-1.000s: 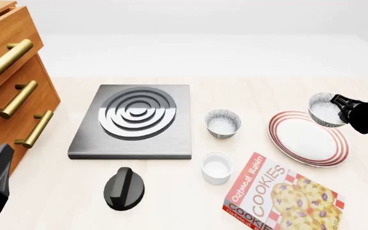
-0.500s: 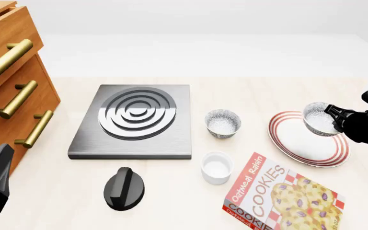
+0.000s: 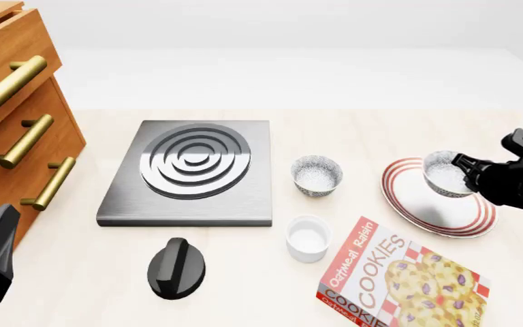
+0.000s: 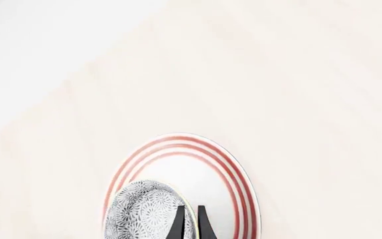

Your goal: Pick the akita bowl next to the plate and place it on the plate.

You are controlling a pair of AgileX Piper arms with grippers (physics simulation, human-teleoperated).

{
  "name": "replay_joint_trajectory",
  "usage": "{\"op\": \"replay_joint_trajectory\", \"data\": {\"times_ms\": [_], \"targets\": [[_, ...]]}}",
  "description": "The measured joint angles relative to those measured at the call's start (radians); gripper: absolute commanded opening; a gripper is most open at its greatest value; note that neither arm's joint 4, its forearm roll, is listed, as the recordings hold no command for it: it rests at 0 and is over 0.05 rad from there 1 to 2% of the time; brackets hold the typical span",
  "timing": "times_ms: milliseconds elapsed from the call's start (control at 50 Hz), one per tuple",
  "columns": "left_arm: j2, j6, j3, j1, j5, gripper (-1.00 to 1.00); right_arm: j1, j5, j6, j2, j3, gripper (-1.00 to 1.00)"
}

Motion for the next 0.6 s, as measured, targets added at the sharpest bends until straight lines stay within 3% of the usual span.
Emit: {"op": "replay_joint_trajectory", "data": {"times_ms": [600], "targets": [[0.000, 0.000, 0.000, 0.000, 0.000, 1.00, 0.011, -0.047, -0.019, 0.070, 0.003, -1.00]]}}
